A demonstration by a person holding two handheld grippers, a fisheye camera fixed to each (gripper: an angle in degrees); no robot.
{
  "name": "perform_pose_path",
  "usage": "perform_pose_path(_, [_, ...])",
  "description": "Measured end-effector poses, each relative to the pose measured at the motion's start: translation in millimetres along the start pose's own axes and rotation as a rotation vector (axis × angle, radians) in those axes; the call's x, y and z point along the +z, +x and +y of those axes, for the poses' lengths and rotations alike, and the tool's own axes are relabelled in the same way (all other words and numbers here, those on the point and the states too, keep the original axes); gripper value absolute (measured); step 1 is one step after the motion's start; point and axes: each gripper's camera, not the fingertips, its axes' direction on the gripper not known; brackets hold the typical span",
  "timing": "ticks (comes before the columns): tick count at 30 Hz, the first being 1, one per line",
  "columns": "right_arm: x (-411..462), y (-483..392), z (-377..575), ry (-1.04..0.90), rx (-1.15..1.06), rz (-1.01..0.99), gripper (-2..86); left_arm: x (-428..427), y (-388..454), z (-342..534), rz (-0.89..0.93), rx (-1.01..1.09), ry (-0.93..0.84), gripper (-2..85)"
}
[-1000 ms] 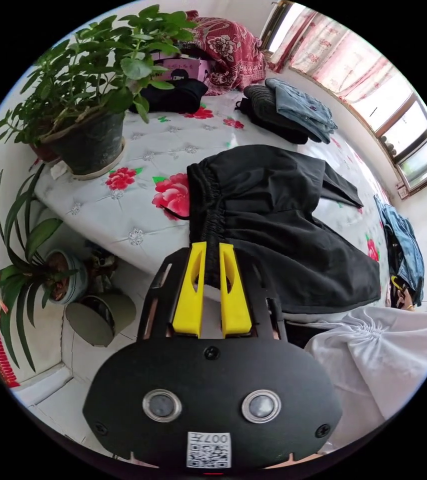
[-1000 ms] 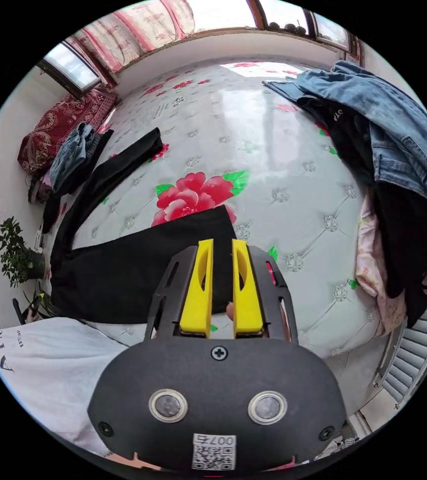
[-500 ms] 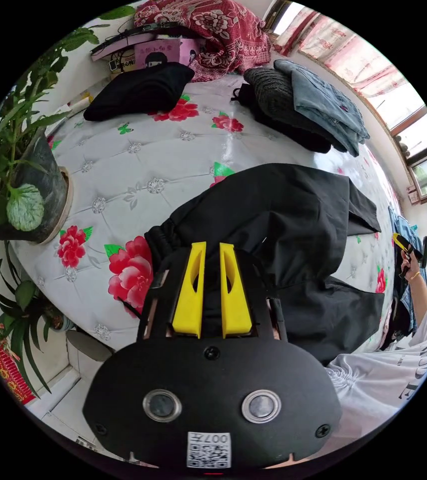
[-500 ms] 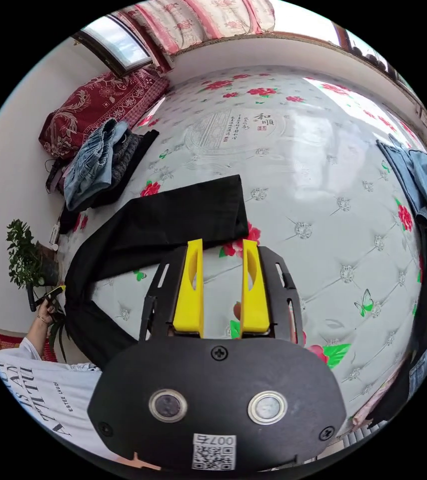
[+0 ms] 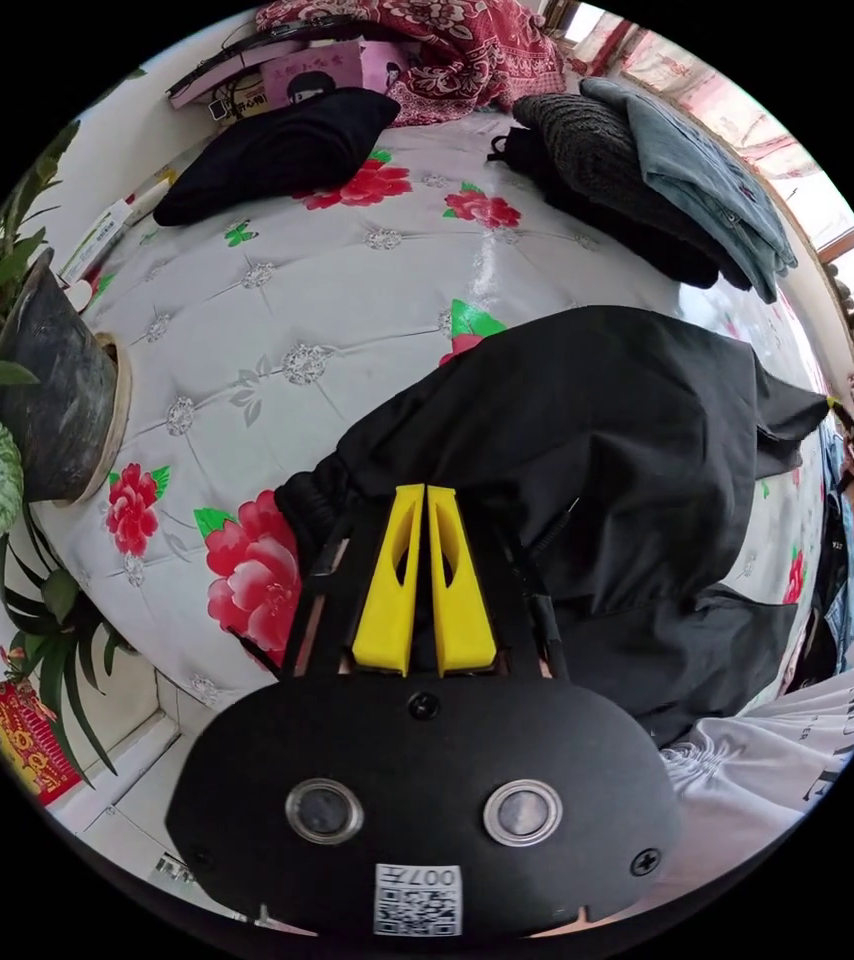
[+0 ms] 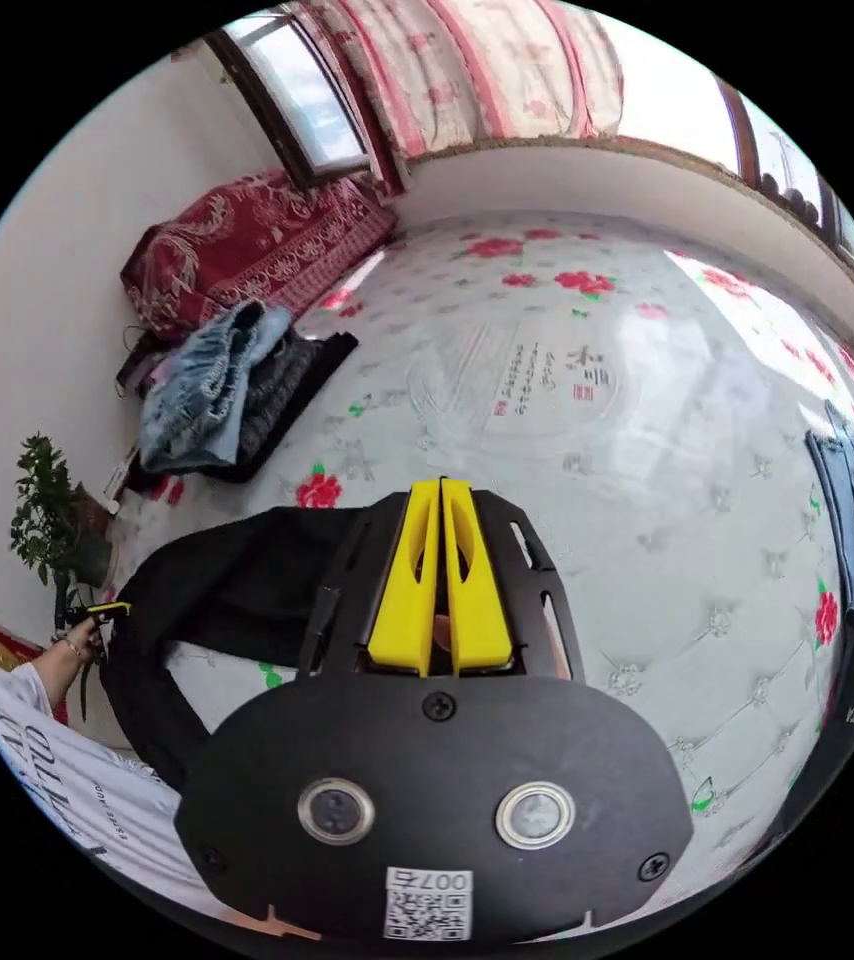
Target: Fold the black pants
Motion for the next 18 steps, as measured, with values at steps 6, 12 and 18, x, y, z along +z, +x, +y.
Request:
perform_pose_path(6, [-158,-49,57,0.262,-0.274,0.112,0.2,-30,14,19,0.057,0.052,0.114,-0.8])
perform_pose_path(12, [-117,43,172,-0.279,0.197,0.283,3.5,-40,22,28,0.126,0.124,0.129,1.1])
perform_pose_path(18, [-92,41,208,-0.309,0.267,0.225,6.3,-30,30,22,0.159,0.165,0.072,6.1])
